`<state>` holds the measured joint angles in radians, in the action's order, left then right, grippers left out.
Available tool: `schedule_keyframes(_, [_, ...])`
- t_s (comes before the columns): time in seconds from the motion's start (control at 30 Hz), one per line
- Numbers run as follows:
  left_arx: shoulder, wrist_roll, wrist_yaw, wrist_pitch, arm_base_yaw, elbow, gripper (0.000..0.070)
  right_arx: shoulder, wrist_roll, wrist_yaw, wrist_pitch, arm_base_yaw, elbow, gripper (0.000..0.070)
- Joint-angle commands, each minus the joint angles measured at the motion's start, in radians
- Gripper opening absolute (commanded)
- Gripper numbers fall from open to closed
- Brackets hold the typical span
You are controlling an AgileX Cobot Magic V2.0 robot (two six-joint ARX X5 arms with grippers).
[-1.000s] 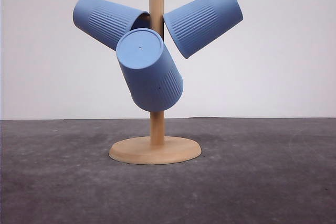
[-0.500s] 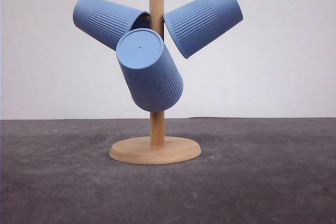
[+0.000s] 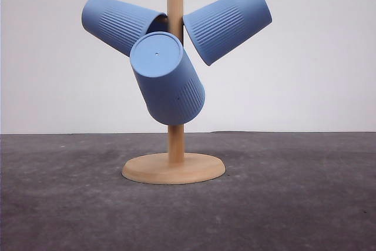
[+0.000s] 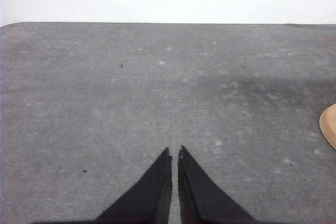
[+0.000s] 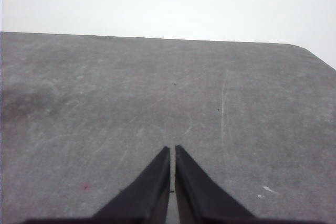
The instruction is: Place three cups
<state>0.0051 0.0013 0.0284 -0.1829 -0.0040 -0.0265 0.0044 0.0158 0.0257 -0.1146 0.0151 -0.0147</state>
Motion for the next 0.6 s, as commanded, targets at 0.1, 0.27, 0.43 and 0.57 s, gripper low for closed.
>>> schedule_keyframes(0.1, [-0.002,0.009,0.007,-0.005,0.001,0.013,0.0,-0.001,0.01,0.0,0.013,0.001,0.002,0.0015])
schedule_keyframes(0.27, [-0.002,0.009,0.008,-0.005,0.001,0.013,0.0,-0.001,0.01,0.0,0.013,0.001,0.002,0.0015])
schedule_keyframes(0.43, [-0.002,0.009,0.007,-0.005,0.001,0.013,0.0,-0.001,0.01,0.0,0.013,0.001,0.002,0.0015])
schedule_keyframes(0.57, [-0.002,0.009,0.007,-0.005,0.001,0.013,0.0,-0.001,0.01,0.0,0.013,0.001,0.002,0.0015])
